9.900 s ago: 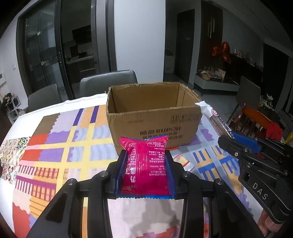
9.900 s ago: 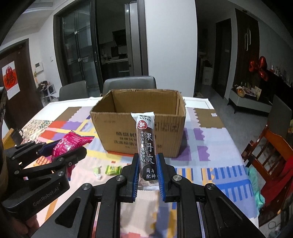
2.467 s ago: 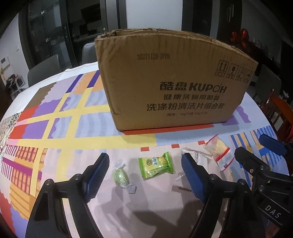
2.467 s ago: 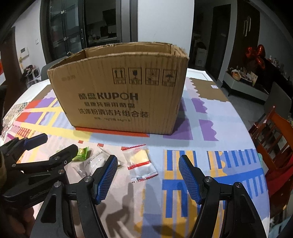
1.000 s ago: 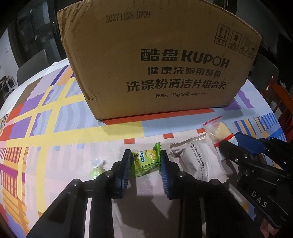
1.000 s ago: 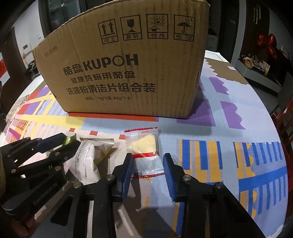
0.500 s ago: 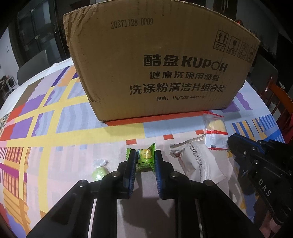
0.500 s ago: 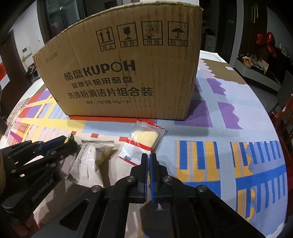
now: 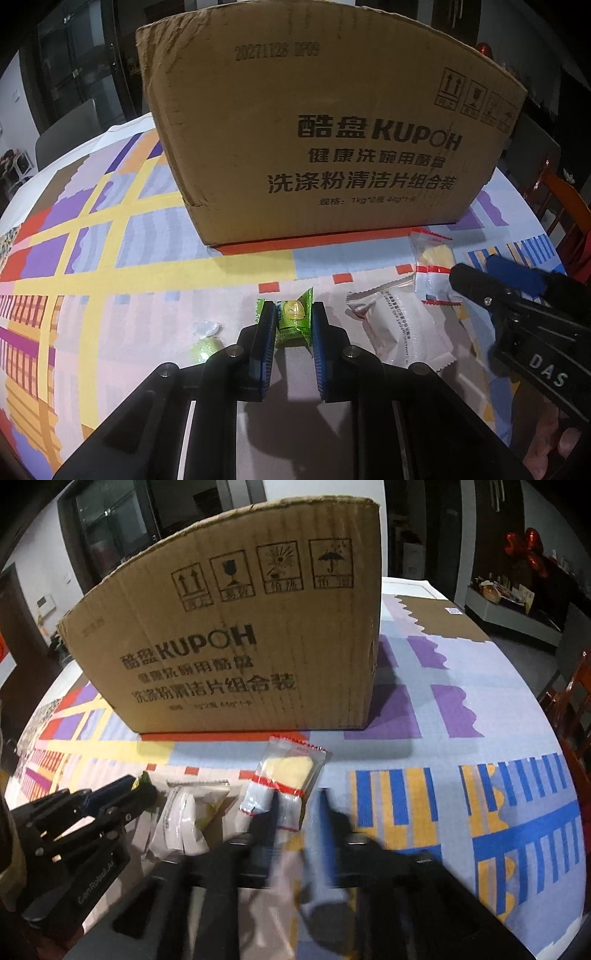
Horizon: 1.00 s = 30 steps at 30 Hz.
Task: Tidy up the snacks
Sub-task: 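Grasp green candy with left tool while right tool grasps clear cake bag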
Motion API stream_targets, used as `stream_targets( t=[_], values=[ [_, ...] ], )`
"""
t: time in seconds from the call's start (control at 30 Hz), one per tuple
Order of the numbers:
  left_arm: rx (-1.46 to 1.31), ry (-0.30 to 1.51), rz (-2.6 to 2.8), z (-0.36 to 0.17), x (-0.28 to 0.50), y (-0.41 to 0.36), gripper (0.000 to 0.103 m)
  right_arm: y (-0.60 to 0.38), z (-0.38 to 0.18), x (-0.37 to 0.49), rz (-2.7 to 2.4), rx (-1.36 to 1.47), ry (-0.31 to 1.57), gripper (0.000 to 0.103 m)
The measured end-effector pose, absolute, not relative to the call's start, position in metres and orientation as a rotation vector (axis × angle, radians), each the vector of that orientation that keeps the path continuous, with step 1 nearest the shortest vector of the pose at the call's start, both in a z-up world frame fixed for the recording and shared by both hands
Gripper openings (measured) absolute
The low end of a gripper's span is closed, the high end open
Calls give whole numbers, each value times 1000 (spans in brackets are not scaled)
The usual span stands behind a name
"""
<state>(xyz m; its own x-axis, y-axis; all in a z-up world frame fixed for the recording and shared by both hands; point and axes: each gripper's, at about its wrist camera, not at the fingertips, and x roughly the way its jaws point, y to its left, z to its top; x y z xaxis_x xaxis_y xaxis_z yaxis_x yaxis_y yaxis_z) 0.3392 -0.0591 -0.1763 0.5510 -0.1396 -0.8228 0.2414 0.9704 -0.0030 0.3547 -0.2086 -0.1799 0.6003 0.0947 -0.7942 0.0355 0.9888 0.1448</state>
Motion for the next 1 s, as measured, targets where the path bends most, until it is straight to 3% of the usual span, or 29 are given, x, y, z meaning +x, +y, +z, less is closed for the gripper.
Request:
stream_targets(
  t=[0.03, 0.3, 0.43, 0.8, 0.9, 0.97, 1.0],
  values=[
    [114, 961, -226, -176, 339, -59, 19, -208, -178, 355, 28, 150, 916, 52],
    [117, 954, -221, -177, 339, -60, 19, -206, -178, 366, 2, 154, 917, 54],
    [111, 954, -219, -177, 341, -59, 19, -202, -181, 374, -12, 155, 924, 65],
    [122, 944, -213, -177, 343, -61, 19, -186, -195, 388, -60, 96, 975, 65],
    [123, 942, -214, -177, 343, -62, 20, -179, -196, 386, -74, 50, 970, 64],
    [122, 942, -213, -177, 343, -62, 20, -177, -195, 384, -74, 51, 961, 56],
    [122, 941, -213, -176, 342, -62, 20, -177, -194, 383, -70, 48, 955, 42]
  ],
)
